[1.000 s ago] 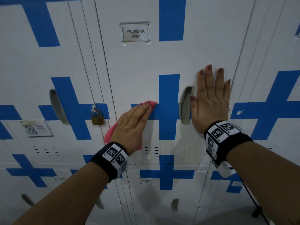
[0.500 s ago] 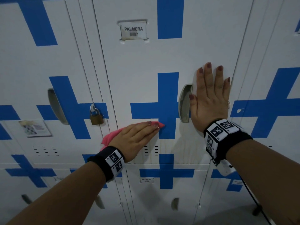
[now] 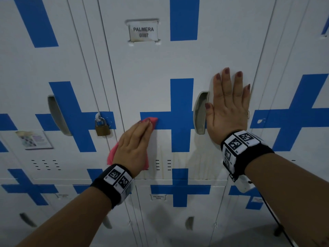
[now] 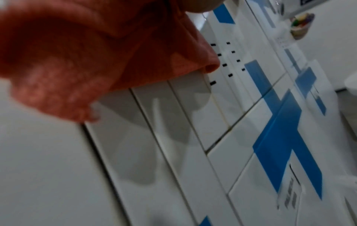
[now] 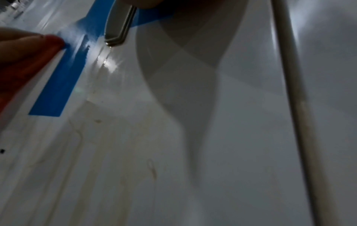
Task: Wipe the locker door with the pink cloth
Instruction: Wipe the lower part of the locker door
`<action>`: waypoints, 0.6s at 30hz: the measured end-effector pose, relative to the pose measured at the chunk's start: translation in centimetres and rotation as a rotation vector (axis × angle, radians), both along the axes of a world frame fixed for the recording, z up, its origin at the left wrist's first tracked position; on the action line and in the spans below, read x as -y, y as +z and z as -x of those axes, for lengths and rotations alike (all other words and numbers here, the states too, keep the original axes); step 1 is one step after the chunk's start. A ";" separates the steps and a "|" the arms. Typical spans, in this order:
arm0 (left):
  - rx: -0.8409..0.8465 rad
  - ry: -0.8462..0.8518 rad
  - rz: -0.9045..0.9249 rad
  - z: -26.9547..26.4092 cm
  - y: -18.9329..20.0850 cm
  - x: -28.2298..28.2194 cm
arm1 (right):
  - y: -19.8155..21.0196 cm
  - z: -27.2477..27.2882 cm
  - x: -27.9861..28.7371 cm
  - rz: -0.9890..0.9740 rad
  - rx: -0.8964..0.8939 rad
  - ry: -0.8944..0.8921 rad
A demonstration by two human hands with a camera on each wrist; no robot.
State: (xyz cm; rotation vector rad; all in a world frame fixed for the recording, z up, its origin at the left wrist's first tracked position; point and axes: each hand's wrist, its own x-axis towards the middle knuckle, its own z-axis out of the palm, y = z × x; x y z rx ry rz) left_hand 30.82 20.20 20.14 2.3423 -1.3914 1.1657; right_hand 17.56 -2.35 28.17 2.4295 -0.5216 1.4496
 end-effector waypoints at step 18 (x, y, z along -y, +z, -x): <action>0.179 -0.101 -0.393 -1.8 -4.6 -0.9 | -0.1 0.0 0.0 -0.008 0.010 0.017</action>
